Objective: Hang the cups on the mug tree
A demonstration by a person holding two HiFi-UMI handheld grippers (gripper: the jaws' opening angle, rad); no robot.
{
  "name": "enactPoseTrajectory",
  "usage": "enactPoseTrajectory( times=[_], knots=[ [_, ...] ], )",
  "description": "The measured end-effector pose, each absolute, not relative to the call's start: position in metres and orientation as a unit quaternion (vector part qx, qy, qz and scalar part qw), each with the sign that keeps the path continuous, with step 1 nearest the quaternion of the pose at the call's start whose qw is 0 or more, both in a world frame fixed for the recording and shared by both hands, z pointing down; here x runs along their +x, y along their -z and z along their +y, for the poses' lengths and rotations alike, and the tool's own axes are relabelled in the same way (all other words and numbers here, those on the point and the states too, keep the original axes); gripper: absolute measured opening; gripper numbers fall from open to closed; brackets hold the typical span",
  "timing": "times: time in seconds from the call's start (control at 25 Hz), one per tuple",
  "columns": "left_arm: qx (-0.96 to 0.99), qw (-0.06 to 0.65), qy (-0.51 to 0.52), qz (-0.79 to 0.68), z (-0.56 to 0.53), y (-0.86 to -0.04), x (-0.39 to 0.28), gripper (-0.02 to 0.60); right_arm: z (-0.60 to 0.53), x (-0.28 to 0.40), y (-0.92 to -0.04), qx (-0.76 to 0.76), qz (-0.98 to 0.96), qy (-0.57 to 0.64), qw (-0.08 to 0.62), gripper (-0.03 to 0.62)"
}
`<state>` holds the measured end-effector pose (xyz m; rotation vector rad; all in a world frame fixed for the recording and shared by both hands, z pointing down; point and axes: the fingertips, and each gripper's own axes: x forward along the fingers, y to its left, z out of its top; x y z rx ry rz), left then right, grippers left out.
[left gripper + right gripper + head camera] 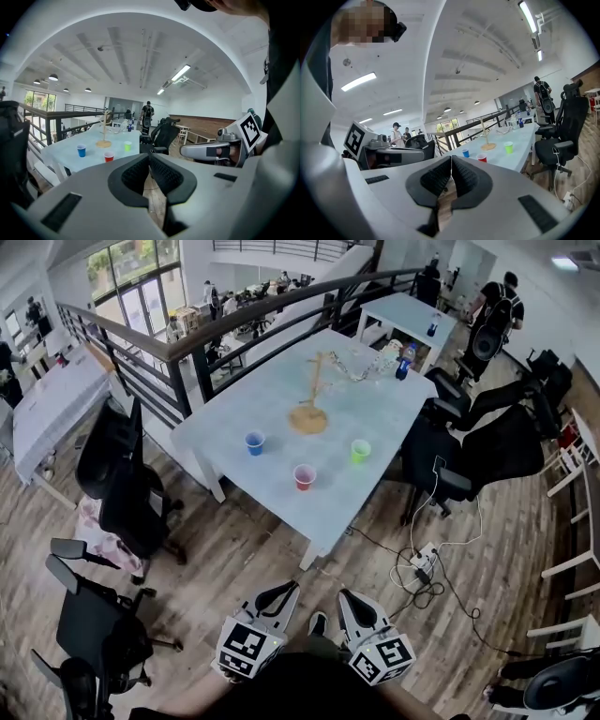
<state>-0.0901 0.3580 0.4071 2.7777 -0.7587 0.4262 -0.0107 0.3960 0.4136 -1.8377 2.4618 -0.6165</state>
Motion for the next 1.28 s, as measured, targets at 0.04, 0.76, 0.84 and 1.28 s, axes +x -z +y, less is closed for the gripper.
enactPoseTrajectory(
  times=[0.04,0.76,0.84,1.28],
  knots=[
    [0.948,0.112,-0.145,-0.262,0.351,-0.404,-0.082,0.030,0.389,-0.002,-0.412,-0.585,0.786,0.197,0.005,0.027],
    [0.929,0.101,-0.136,-0.329,0.258,-0.383,0.030,0.029,0.277,0.131,-0.408,-0.548,0.808,0.216,0.008,0.027],
    [0.927,0.100,-0.136,-0.335,0.253,-0.383,0.040,0.031,0.271,0.143,-0.409,-0.544,0.810,0.218,0.009,0.026],
    [0.926,0.100,-0.147,-0.334,0.218,-0.389,0.055,0.031,0.232,0.163,-0.422,-0.542,0.803,0.245,0.023,0.027]
  ],
)
